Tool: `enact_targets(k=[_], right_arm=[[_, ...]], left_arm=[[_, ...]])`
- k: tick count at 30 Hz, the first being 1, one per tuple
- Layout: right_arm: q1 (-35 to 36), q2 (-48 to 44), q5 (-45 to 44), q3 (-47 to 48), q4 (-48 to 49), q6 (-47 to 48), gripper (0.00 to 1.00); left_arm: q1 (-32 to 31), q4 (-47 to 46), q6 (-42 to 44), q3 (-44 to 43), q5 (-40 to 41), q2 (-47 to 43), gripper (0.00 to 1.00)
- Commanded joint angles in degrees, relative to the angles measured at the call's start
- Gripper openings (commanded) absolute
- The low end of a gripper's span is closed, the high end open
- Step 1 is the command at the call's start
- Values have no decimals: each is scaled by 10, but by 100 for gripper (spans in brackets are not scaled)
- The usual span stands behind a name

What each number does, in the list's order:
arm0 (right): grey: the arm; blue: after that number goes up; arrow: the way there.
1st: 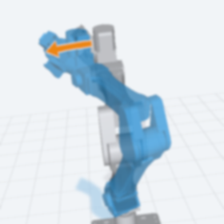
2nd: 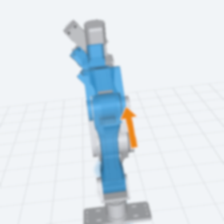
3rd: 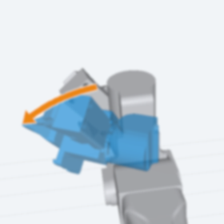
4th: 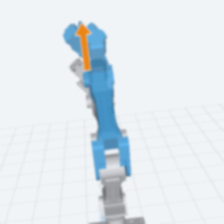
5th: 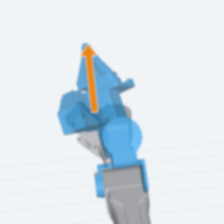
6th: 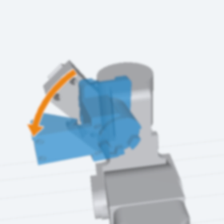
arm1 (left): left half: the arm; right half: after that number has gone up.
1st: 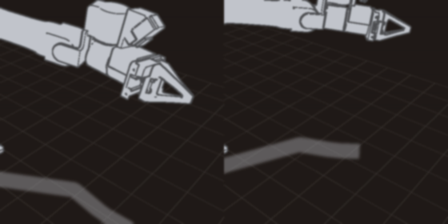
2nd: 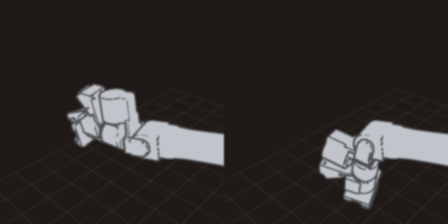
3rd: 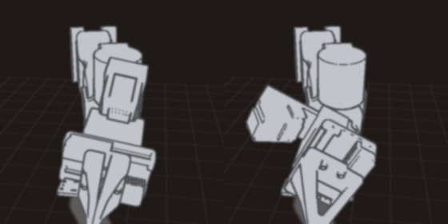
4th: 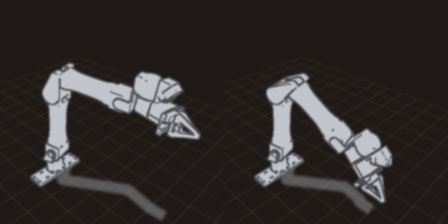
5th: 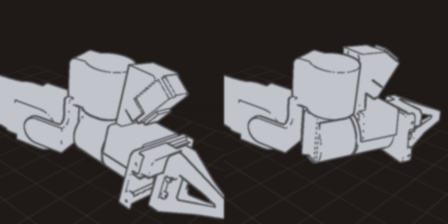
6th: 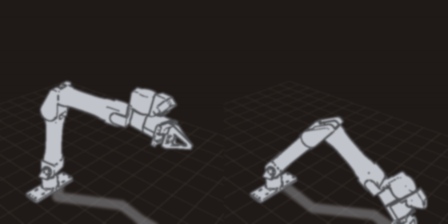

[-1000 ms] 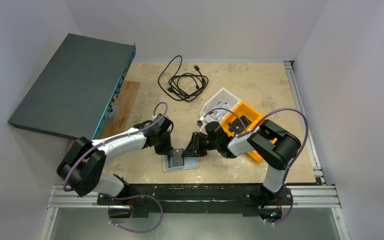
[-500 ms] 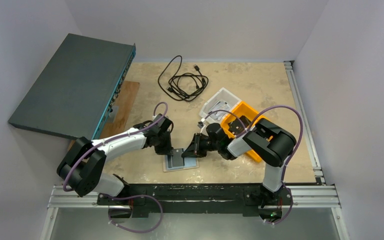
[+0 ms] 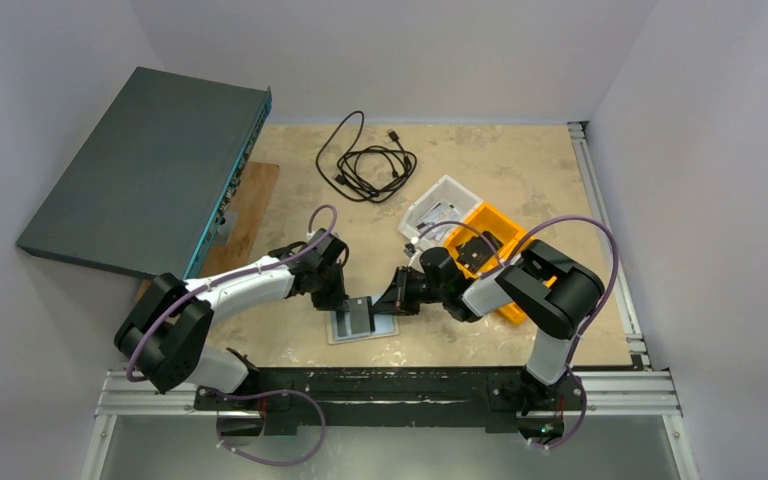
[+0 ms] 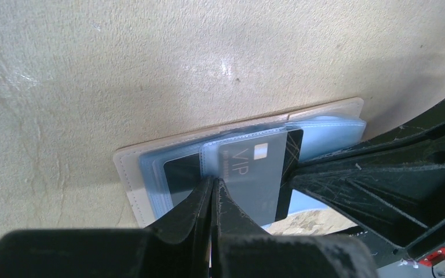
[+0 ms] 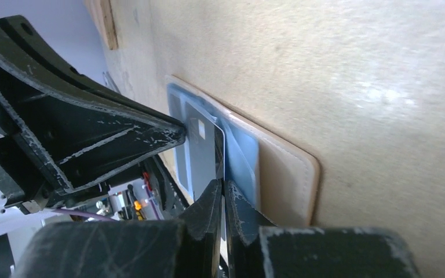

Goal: Take the credit cards out of the card holder
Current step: Remove the credit card from the card holder.

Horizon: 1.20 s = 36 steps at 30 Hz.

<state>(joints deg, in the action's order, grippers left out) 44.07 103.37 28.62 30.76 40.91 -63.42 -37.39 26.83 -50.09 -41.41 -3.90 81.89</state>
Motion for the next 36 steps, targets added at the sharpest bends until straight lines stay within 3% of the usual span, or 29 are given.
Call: enact_targets(k=[1,8,13,16,26,31,36], right_arm=[[-13,-26,-22,-15,-19,15,3],[-15,-15,-11,-17,2,11,9],[-15,-10,-10,-3,-8,21,29],[-15,2,-7,7,-14,26,31],[-14,36,12,16,5,19,15],[-16,-6,-11,4,-39,37,2],[-26,-58,-43,-6,-95,61,0]], left_arm=[[3,54,6,16,53,20,0],[3,50,8,16,47,20,0],[2,44,10,16,42,22,0],[3,45,12,14,42,25,0],[3,49,16,6,42,29,0],[3,61,14,3,48,28,0],[3,64,13,3,54,30,0]])
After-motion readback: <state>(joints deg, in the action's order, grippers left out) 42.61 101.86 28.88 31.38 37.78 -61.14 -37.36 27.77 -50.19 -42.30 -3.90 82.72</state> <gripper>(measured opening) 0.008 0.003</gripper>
